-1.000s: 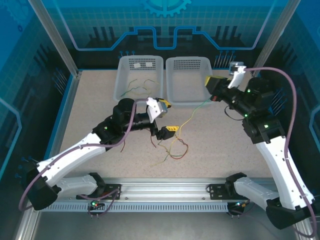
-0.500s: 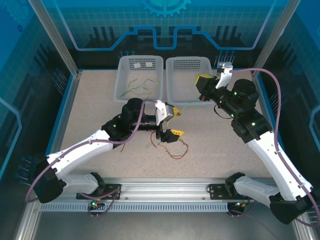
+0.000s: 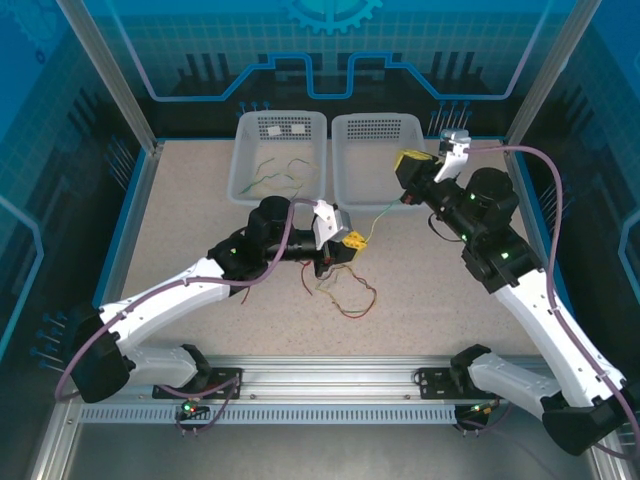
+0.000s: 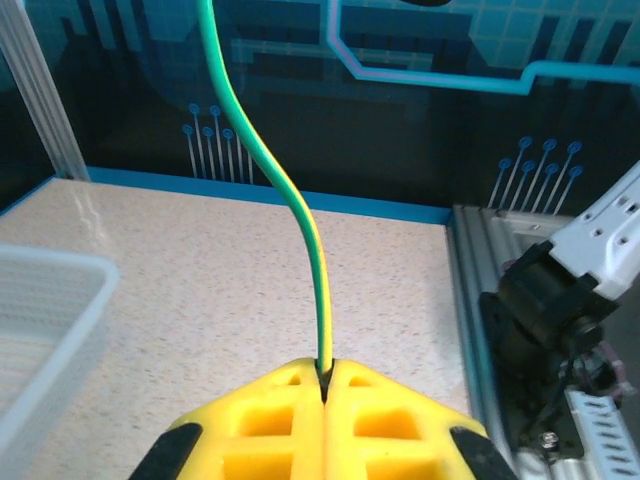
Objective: Untangle the cables
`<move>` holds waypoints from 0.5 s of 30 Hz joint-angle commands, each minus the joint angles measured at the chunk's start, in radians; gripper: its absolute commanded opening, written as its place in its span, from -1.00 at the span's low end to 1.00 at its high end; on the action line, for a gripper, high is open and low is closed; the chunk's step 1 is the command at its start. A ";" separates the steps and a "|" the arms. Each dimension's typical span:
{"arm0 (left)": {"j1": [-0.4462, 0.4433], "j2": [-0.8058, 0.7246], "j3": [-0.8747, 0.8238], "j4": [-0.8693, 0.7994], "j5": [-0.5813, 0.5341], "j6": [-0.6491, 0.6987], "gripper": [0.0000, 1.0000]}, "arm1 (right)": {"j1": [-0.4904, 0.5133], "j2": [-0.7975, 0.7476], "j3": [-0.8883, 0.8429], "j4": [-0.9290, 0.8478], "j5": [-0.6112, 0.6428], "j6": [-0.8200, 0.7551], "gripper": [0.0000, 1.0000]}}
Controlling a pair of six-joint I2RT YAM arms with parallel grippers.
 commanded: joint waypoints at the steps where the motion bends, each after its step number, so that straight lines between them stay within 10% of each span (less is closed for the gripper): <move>1: -0.003 -0.015 -0.003 0.037 -0.037 0.005 -1.00 | -0.024 -0.039 -0.028 0.018 0.024 0.031 -1.00; 15: 0.016 -0.114 -0.139 0.367 -0.215 -0.115 -1.00 | -0.103 -0.010 -0.085 -0.007 -0.109 0.143 -1.00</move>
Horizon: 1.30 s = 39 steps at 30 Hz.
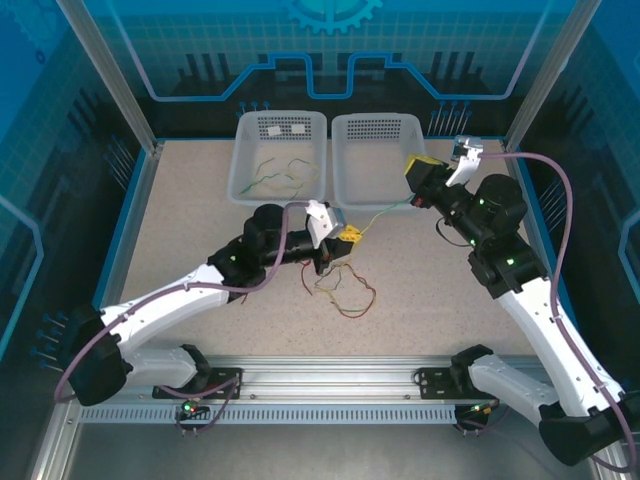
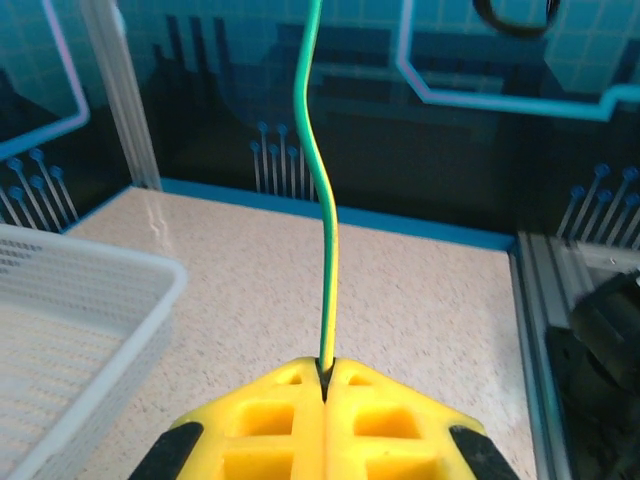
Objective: Untangle the cables
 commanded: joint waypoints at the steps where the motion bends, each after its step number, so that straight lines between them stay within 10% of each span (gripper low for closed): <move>1: 0.023 -0.087 -0.033 0.218 -0.086 -0.077 -1.00 | -0.022 0.037 -0.034 -0.019 -0.051 0.040 -1.00; 16: 0.116 -0.072 -0.046 0.556 -0.184 -0.191 -1.00 | 0.218 0.350 -0.253 0.227 -0.119 0.021 -1.00; 22: 0.117 -0.088 -0.005 0.380 -0.143 -0.138 -0.99 | 0.275 0.379 -0.207 0.217 0.002 0.033 -1.00; 24: 0.118 -0.118 0.022 0.220 -0.136 -0.084 -0.07 | 0.254 0.370 -0.165 0.184 -0.021 0.042 -1.00; 31: 0.121 -0.248 -0.061 -0.095 -0.092 -0.041 0.89 | 0.225 0.276 -0.094 0.094 -0.077 0.105 -1.00; 39: 0.118 -0.363 -0.128 -0.260 0.108 -0.020 0.97 | 0.219 0.207 -0.008 0.047 -0.061 0.114 -1.00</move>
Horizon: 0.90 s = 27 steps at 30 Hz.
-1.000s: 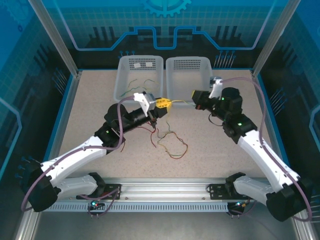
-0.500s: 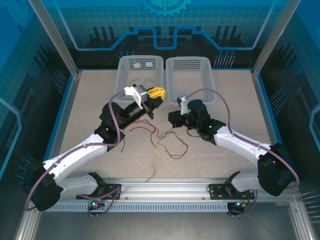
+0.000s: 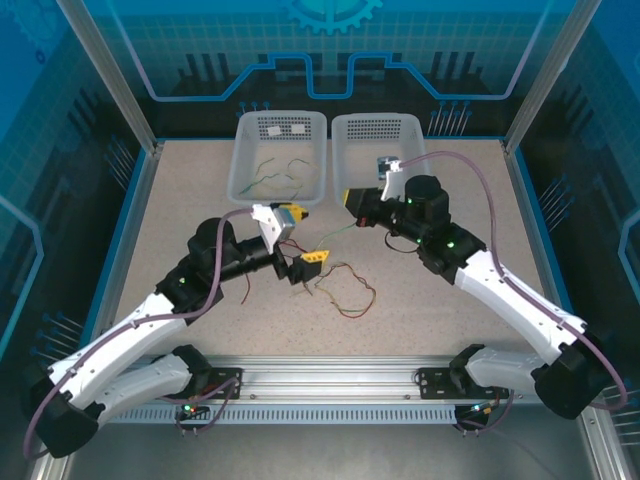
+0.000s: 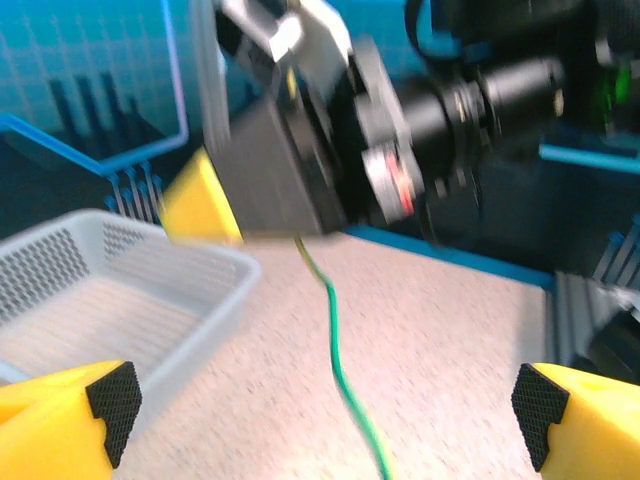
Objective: Untangle the cables
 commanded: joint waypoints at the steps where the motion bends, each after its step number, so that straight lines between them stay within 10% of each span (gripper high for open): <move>1: 0.003 -0.029 -0.012 -0.082 0.113 0.024 0.98 | -0.013 -0.025 0.046 -0.033 0.010 0.013 -1.00; 5: 0.004 0.008 0.005 -0.135 0.066 0.057 0.97 | -0.010 -0.034 0.073 -0.024 -0.006 0.024 -1.00; 7: 0.003 0.018 0.002 -0.129 0.054 0.075 0.48 | -0.006 -0.047 0.071 -0.017 0.006 0.024 -1.00; 9: 0.002 0.013 -0.011 -0.090 0.031 0.064 -0.47 | -0.006 -0.060 0.065 -0.025 0.028 0.019 -1.00; 12: 0.003 -0.005 -0.034 -0.010 0.006 0.043 -0.93 | -0.005 -0.065 0.060 -0.061 0.068 0.002 -1.00; 27: 0.003 0.056 -0.115 0.607 -0.148 -0.177 -1.00 | 0.113 0.212 -0.050 0.071 0.068 0.028 -1.00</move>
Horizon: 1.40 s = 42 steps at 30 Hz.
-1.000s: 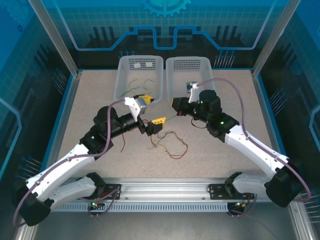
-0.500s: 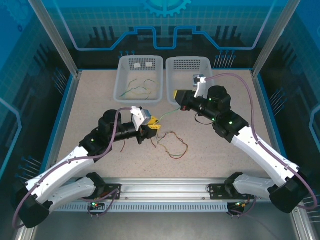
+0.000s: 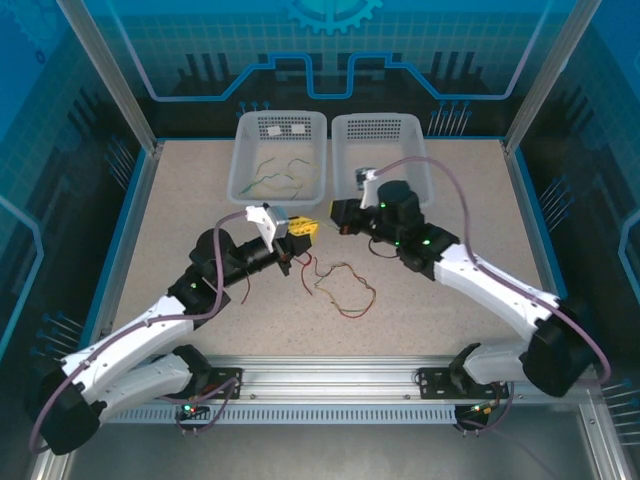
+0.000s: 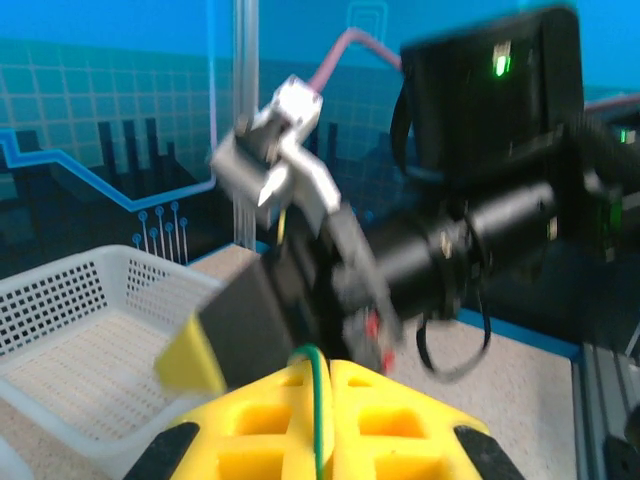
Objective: Untangle the cables
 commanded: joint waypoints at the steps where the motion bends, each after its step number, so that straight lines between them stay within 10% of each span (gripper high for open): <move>1: 0.005 0.031 0.010 0.288 -0.037 -0.077 -1.00 | 0.043 0.074 -0.027 0.058 0.013 0.022 -1.00; 10: 0.006 0.072 -0.027 0.430 -0.078 -0.115 -1.00 | 0.077 0.183 0.000 0.116 -0.029 0.049 -1.00; 19: 0.009 -0.045 -0.042 0.236 -0.192 0.013 -1.00 | 0.031 0.049 -0.018 0.004 0.036 -0.037 -1.00; 23: 0.015 -0.093 -0.062 0.167 -0.260 0.076 -1.00 | 0.009 -0.039 -0.012 -0.061 0.068 -0.101 -0.07; 29: 0.045 -0.120 -0.074 0.119 -0.376 0.142 -1.00 | -0.037 -0.220 -0.012 -0.156 0.203 -0.180 0.51; 42: 0.303 0.308 0.111 0.463 -0.330 0.119 -1.00 | -0.165 -0.534 -0.252 -0.178 0.409 -0.157 0.65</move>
